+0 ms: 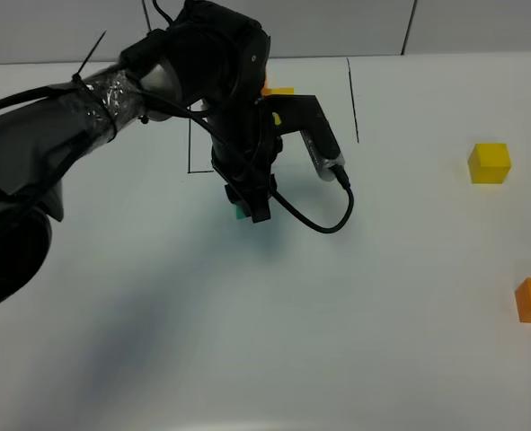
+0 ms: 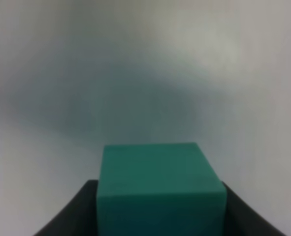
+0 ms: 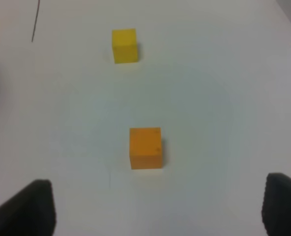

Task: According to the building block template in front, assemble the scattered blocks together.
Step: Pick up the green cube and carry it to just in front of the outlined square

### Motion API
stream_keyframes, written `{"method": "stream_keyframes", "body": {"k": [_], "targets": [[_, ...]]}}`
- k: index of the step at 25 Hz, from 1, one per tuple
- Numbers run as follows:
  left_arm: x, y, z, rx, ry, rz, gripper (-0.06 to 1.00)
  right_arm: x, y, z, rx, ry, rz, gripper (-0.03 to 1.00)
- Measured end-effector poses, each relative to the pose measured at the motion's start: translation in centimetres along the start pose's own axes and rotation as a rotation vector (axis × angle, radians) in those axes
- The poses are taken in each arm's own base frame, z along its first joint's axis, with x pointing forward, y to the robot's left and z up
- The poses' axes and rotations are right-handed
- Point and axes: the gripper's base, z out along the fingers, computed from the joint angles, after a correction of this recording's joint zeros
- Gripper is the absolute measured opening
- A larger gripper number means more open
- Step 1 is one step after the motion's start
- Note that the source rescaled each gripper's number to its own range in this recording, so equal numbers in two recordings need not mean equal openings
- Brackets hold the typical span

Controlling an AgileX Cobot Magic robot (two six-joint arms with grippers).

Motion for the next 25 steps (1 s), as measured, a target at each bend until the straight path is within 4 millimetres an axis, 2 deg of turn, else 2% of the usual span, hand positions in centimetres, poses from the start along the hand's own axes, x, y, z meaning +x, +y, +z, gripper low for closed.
{"method": "stream_keyframes", "body": {"k": [7, 13, 17, 25], "targets": [[-0.6, -0.5, 0.8, 0.071, -0.038, 0.067, 0.01, 0.0, 0.0, 0.0, 0.000, 0.000, 0.000, 0.76], [-0.7, -0.7, 3.2, 0.116, 0.008, 0.074, 0.01, 0.0, 0.0, 0.0, 0.000, 0.000, 0.000, 0.76], [-1.3, -0.9, 3.8, 0.067, 0.030, 0.115, 0.01, 0.0, 0.0, 0.0, 0.000, 0.000, 0.000, 0.76], [-3.7, -2.7, 4.1, -0.022, 0.008, 0.183, 0.01, 0.0, 0.0, 0.0, -0.001, 0.000, 0.001, 0.76]]}}
